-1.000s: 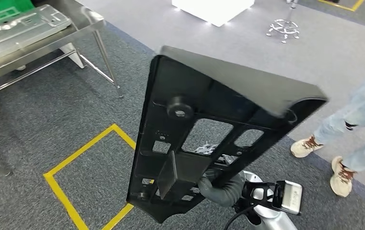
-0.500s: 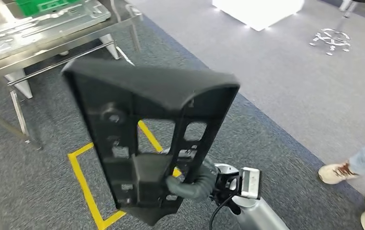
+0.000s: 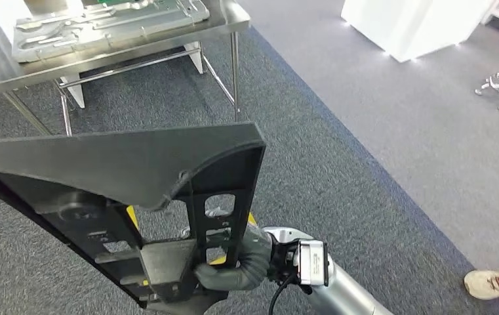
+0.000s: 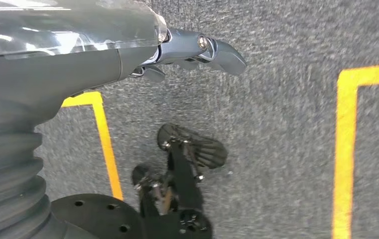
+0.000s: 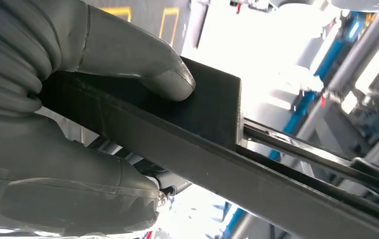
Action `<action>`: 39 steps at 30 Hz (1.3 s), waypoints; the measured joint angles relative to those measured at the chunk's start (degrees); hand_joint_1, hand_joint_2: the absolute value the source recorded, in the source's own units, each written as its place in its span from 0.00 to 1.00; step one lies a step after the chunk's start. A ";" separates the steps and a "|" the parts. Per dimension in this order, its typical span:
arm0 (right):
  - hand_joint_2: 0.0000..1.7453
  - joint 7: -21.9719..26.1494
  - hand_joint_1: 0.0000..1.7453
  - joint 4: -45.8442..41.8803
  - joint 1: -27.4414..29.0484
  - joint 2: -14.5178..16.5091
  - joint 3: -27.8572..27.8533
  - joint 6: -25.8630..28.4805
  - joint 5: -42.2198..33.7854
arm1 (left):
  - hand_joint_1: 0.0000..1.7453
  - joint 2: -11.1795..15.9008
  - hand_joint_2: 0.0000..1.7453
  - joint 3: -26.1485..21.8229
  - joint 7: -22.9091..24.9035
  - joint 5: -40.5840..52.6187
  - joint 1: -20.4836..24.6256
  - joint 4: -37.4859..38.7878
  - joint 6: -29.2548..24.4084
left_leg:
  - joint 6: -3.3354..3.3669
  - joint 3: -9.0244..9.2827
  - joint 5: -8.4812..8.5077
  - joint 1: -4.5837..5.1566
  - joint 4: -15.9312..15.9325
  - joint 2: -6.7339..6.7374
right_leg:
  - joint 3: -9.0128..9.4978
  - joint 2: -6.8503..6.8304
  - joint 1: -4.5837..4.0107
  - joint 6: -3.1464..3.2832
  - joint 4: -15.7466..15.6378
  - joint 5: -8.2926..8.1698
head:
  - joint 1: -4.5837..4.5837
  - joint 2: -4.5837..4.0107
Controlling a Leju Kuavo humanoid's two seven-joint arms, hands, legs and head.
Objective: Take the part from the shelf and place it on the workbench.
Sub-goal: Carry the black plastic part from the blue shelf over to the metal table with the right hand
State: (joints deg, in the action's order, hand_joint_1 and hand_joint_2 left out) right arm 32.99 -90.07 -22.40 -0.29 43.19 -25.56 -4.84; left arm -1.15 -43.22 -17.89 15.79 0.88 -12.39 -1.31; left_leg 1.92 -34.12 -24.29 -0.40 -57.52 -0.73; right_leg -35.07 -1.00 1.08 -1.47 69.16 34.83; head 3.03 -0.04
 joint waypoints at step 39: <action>1.00 0.31 0.94 4.20 -0.86 0.09 1.87 1.71 -0.82 | 0.00 -0.64 1.00 -2.07 -1.56 1.56 0.63 0.02 5.91 | -0.63 -0.10 -0.96 0.49 -0.82 -3.48 | 0.64 1.91 -1.00 1.86 -9.88 -8.78 | 0.10 0.00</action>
State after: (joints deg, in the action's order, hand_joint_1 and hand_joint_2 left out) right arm 33.30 -85.87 -23.26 -0.20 45.07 -23.85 -5.66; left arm -1.79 -45.28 -19.45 17.35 1.51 -12.37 4.60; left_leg 1.29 -34.22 -25.25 0.09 -58.35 -4.21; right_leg -34.43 0.91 0.09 0.39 59.28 26.04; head 3.13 -0.04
